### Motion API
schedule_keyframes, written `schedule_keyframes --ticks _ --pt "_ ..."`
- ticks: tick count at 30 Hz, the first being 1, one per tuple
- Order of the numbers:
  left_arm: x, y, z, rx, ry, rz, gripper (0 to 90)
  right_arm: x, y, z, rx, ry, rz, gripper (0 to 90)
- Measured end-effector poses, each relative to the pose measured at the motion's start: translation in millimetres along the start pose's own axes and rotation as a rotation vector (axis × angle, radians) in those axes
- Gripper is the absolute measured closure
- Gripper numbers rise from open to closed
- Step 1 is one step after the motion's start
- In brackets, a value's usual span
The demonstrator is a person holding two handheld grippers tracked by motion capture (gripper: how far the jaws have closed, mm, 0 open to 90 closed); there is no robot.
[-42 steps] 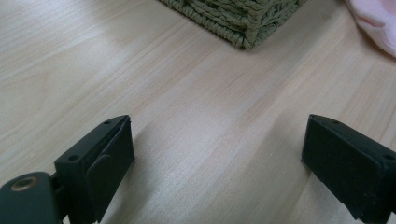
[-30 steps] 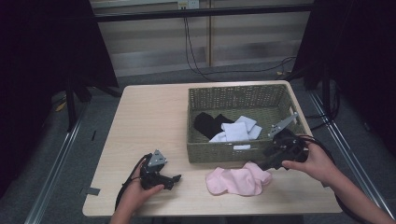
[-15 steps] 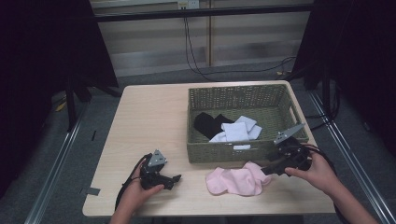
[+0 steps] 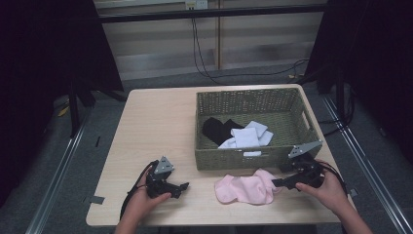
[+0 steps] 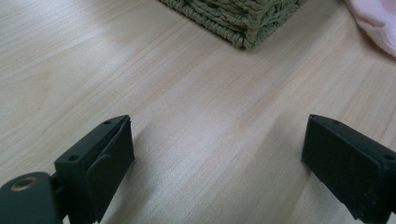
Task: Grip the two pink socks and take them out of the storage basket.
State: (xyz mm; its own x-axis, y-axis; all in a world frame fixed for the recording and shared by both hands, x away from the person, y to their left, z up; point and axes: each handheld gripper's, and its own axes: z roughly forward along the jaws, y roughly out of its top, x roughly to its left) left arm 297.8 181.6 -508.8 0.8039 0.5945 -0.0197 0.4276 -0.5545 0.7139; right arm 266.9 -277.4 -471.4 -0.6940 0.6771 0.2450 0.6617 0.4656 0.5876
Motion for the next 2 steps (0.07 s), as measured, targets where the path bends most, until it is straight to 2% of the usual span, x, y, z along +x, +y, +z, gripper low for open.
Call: schedule_keyframes --ticks 2 --pt "0.0 0.0 0.0 0.0 0.0 0.0 8.6 4.2 1.6 1.2 -0.006 -0.001 -0.002 28.3"
